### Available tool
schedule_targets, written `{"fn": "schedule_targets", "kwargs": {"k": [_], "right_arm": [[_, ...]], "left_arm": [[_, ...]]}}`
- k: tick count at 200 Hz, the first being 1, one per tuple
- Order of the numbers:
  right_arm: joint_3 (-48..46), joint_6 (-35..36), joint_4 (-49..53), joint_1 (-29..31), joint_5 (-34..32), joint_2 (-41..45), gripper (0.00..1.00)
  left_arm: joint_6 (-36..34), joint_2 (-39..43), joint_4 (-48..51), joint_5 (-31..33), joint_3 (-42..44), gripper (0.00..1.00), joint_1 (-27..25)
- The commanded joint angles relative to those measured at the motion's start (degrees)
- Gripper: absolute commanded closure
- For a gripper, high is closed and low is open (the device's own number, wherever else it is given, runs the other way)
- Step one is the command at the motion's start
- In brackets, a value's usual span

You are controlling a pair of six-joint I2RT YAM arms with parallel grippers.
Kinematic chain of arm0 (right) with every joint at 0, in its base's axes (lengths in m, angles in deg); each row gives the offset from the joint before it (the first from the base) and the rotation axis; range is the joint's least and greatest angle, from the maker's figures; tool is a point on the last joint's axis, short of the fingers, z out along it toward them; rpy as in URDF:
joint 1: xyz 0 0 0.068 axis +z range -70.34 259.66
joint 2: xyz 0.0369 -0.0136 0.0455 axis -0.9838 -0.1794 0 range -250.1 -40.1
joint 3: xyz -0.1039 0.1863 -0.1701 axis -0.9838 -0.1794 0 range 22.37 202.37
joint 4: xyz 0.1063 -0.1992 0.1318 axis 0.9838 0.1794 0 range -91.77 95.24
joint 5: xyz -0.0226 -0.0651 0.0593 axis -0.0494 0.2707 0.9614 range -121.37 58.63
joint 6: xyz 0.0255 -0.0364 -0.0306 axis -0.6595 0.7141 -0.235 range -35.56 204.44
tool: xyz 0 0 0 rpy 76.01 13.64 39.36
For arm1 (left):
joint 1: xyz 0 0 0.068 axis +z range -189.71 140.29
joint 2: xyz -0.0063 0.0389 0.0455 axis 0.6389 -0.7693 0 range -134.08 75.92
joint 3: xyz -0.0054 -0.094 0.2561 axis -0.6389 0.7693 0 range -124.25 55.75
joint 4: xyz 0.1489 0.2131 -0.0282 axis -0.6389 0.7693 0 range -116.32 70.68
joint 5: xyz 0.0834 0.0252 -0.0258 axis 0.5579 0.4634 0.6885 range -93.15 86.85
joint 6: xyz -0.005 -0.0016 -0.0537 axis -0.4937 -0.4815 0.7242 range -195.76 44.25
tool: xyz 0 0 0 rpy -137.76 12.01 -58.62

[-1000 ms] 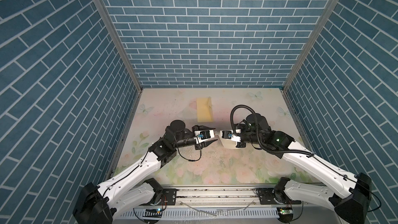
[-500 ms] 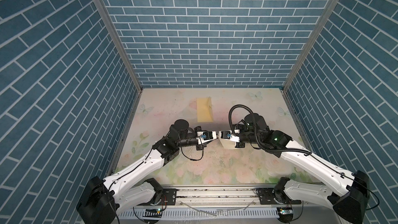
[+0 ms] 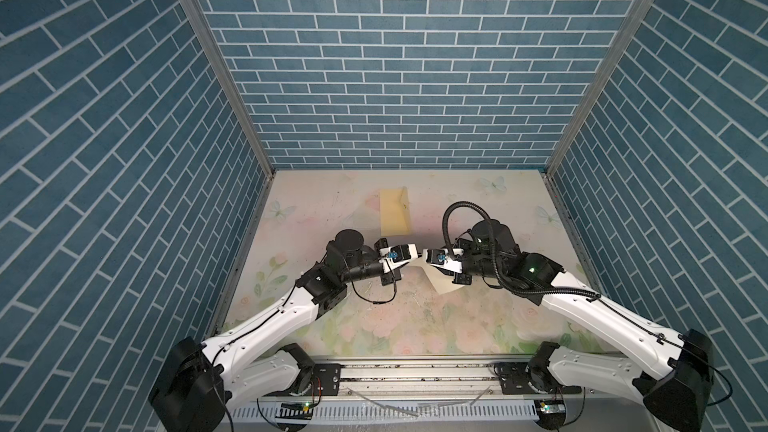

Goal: Place the letter into the envelope and seal it

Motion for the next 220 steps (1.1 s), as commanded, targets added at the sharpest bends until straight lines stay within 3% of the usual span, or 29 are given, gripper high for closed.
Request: {"fn": "schedule_targets", "kwargs": {"k": [1,13,36,64,98,131,164,220], "right_arm": [[-2.71,-10.45,-5.72,0.16,-2.71,3.57,0.58],[-4.35,-13.84,-8.76,0.18,-1.93,5.66,0.48],[-6.53,-20.18,-12.84,0.2,-4.24,9.49,0.36],[-6.06,-23.98,-11.41,-0.08,-7.59,12.18,0.33],[-0.48,-25.55,-3.6,-0.87,-8.13,8.59,0.33],[1.6,-25.7,-1.67,-1.52,-6.74,5.26,0.37],[3.17,-26.45,0.85,-2.51,-10.2,3.11,0.47],[2.64,-29.19,0.69,-4.81,-8.0,3.25,0.67]], "left_arm": [[6.48,1.34,-5.43,5.0,1.67,1.0,-0.32],[6.79,1.74,-5.14,5.42,1.83,1.0,-0.33],[6.92,2.3,-4.52,5.79,1.77,1.0,-0.26],[6.86,2.04,-3.89,4.3,1.5,1.0,-0.31],[6.88,1.65,-4.13,3.03,1.44,1.0,-0.26],[6.77,1.9,-4.08,2.46,1.38,1.0,-0.33],[6.41,2.34,-3.63,2.8,1.31,1.0,-0.33],[6.14,2.1,-3.65,3.11,1.15,1.0,-0.27]]}}
